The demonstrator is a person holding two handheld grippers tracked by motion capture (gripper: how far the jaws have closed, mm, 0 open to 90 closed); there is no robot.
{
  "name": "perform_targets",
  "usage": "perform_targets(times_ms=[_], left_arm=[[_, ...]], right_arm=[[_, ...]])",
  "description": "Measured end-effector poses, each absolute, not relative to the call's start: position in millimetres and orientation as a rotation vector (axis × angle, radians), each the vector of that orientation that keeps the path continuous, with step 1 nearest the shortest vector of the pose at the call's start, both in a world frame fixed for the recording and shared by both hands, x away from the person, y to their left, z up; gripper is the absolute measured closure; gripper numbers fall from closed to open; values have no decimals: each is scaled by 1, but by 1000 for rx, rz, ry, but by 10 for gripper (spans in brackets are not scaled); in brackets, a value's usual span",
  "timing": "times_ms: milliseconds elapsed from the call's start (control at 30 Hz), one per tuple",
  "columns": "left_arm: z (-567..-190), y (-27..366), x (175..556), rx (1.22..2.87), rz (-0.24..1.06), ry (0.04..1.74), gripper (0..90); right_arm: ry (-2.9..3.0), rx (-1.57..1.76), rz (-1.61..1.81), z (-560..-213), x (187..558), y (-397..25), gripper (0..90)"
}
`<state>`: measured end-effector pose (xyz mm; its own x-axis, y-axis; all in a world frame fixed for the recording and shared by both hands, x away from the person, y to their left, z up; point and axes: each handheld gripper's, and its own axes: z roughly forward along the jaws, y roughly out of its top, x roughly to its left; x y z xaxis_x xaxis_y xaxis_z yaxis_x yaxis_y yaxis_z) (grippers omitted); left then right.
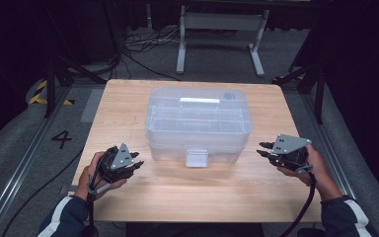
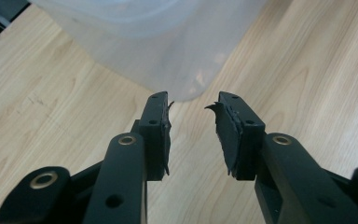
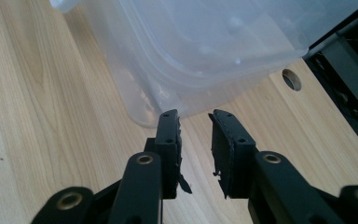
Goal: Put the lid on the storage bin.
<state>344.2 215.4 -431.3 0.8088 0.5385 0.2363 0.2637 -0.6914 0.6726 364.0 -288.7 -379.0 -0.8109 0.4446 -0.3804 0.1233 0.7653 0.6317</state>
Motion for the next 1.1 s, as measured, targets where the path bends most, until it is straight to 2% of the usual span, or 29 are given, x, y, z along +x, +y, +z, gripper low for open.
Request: perform_targets(times_ms=[433,567,667,833,1100], left_arm=[[-448,237,337,2347,516,653,510],[-453,243,336,2355,518,690,420],[-456,248,335,2358,504,704,397],[-462,258,335,2334,474,753,279],[-473,273,334,2301,398,825,230]], right_arm=[[2419,543,795,-401,361,-312,563],[2406,578,807,-409,360,-321,511],[2397,603,808,-413,358,-326,475],[2391,679,832,-427,355,-342,400],[2398,834,841,-460,351,-363,327]])
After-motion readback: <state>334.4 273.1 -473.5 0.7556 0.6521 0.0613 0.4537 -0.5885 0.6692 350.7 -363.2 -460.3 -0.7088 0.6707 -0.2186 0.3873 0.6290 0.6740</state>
